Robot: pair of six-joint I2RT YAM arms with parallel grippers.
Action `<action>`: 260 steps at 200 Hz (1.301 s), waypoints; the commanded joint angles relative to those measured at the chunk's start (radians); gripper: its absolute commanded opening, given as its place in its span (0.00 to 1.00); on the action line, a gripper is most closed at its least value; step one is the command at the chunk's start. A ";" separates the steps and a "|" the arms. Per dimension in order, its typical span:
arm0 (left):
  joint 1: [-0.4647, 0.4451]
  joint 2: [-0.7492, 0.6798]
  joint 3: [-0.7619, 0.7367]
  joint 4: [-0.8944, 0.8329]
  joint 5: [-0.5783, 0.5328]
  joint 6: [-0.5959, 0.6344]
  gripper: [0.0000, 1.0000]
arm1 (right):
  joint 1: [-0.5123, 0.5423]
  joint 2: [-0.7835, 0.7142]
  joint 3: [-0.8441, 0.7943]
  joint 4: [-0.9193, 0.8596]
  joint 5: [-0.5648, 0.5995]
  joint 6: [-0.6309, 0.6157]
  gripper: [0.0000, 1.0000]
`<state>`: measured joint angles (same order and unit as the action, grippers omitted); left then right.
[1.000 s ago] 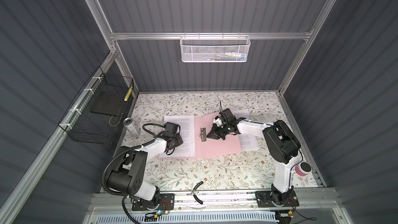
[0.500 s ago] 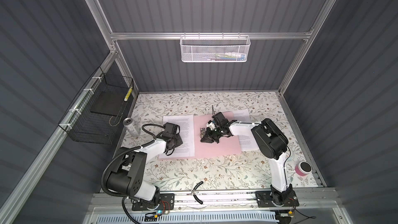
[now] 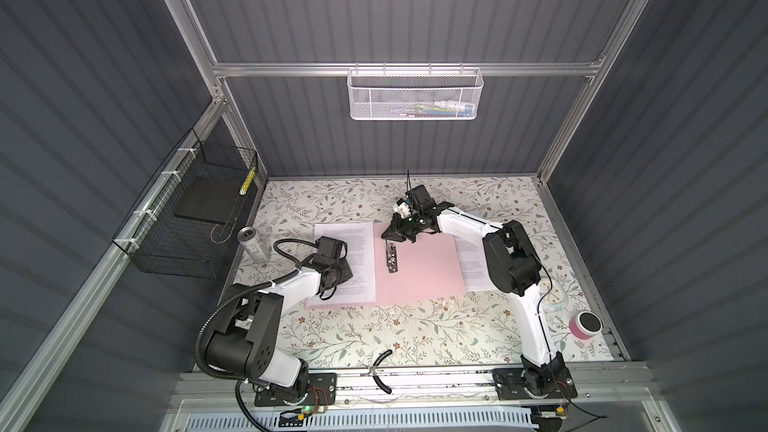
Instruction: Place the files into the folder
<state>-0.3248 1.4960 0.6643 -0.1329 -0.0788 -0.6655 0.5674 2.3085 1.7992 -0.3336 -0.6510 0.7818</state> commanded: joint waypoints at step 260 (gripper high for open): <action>-0.128 -0.147 0.220 0.051 0.249 0.099 0.60 | -0.521 -0.486 -0.555 -0.106 0.603 -0.440 0.47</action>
<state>-0.4511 1.3243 0.9134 -0.1329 0.1383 -0.5537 0.0467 1.7931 1.2484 -0.4583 -0.0303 0.3546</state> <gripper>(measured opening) 0.612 0.474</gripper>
